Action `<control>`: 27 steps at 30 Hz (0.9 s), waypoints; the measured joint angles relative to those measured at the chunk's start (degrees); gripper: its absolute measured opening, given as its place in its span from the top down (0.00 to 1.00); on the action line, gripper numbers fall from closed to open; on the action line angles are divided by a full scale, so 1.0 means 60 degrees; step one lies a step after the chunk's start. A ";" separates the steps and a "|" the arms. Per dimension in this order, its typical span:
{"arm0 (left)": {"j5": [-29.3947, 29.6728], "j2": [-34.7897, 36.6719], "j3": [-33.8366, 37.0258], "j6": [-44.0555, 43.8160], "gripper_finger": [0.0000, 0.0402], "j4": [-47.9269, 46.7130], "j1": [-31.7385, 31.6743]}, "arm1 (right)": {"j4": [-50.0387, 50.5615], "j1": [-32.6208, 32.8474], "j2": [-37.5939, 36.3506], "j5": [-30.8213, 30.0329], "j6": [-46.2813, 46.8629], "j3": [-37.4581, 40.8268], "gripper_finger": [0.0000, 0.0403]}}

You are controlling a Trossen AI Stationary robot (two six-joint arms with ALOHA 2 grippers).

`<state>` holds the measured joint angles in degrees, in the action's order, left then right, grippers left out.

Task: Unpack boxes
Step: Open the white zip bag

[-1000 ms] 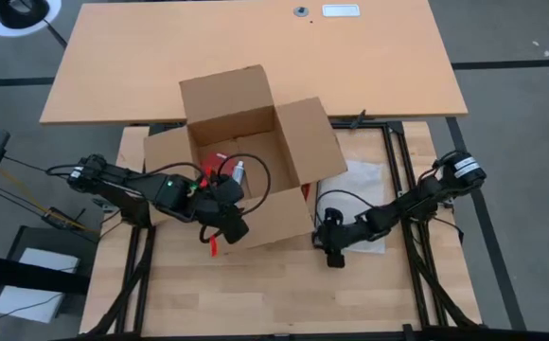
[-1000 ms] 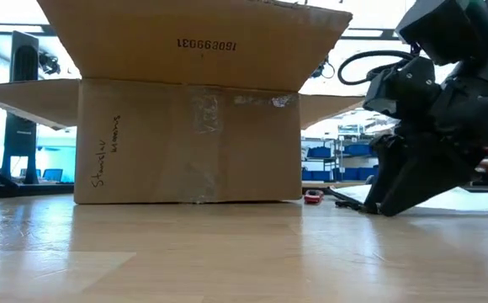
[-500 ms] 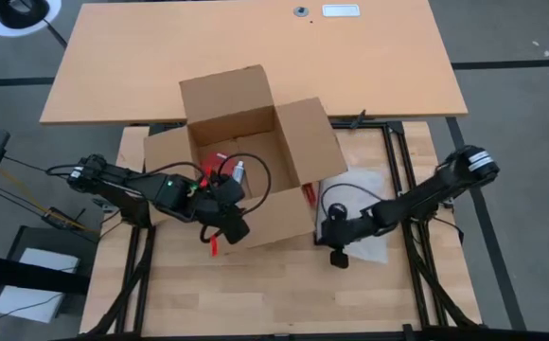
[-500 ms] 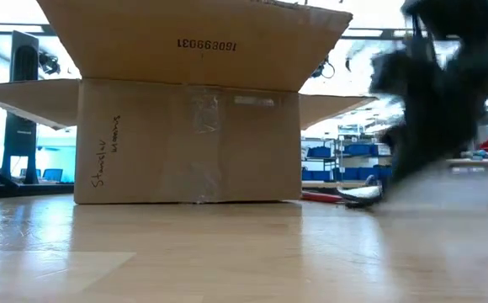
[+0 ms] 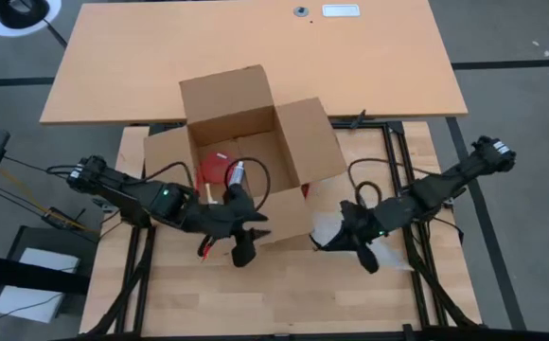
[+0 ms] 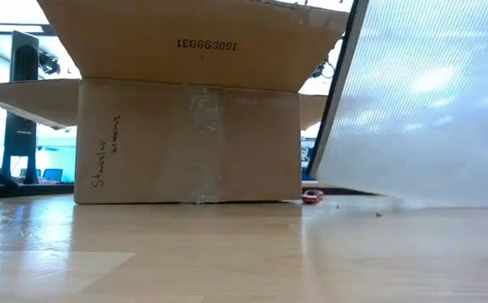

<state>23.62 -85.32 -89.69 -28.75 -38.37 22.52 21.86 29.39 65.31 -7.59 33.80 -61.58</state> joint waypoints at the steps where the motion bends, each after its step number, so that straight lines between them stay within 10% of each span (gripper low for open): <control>1: -0.0011 0.0000 0.0000 0.0004 0.57 0.0300 0.0036 | 0.0226 0.0079 0.0013 -0.0011 0.0017 -0.0229 1.00; 9: 0.0420 -0.0713 -0.0477 -0.0846 0.58 0.1714 0.0127 | 0.0707 0.0549 0.0024 -0.0018 -0.0640 -0.1234 1.00; 27: 0.0696 -0.4790 -0.6335 -0.0403 0.67 0.0401 0.0419 | 0.0898 0.0789 -0.0085 0.0130 -0.0993 -0.1355 1.00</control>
<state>27.79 -114.06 -127.70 -31.17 -35.97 25.04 27.24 34.13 64.79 -6.81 27.84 -69.71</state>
